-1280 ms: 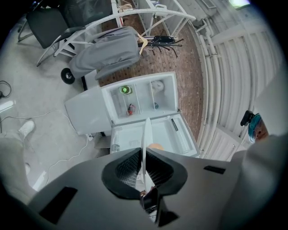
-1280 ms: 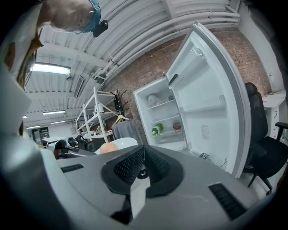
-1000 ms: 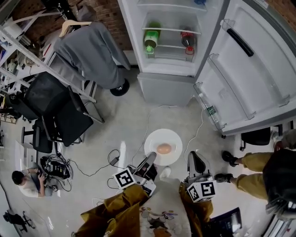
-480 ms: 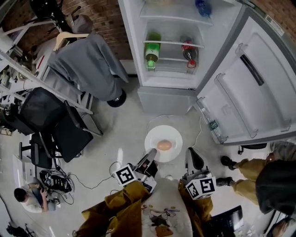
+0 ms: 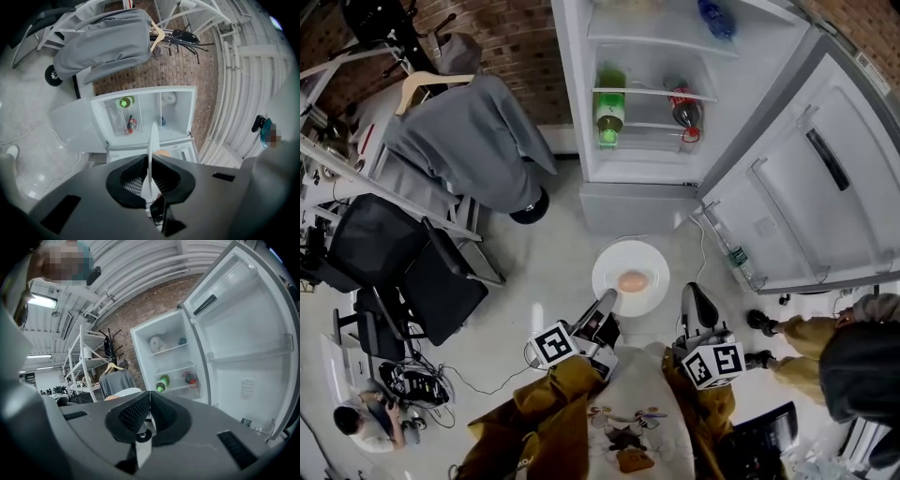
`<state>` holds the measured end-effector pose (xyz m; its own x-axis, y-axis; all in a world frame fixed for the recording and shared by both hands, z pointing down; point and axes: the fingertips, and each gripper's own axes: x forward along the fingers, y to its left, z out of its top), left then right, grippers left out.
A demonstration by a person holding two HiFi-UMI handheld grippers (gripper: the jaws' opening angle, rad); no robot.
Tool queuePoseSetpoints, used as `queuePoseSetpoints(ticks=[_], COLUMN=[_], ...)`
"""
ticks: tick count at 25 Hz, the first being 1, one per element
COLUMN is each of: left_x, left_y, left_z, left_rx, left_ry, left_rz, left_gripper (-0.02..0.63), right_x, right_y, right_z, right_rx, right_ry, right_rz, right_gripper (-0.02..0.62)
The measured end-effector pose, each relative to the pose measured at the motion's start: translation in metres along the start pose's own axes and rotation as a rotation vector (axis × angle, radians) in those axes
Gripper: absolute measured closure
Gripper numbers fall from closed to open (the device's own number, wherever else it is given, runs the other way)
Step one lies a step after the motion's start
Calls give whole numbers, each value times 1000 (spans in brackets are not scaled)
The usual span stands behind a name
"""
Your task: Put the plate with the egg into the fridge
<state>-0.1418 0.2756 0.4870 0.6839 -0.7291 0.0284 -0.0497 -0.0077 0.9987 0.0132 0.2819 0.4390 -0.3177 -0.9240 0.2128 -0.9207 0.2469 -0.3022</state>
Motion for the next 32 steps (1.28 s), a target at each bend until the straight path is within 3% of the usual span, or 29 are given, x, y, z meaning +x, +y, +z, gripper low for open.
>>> queuePoseSetpoints(ticks=[7,12,21,32], left_x=[-8,1,22,85], left_y=[9,8,8,15], left_z=[27,38,36,69], left_rx=[-23,6,-3,32], left_ry=[20,55,87,68], left_rz=[5,-5,-10,28], left_gripper=[580,580,580,580], right_x=[22,30,36,101], right_y=[30,35,19,-19], right_z=[-9,-7,1,17], right_rx=[-2,-13,-16,-8], right_ry=[17,8,-19,-22], right_rz=[-1,-14,-41,1], right_gripper=[589,589,589,589])
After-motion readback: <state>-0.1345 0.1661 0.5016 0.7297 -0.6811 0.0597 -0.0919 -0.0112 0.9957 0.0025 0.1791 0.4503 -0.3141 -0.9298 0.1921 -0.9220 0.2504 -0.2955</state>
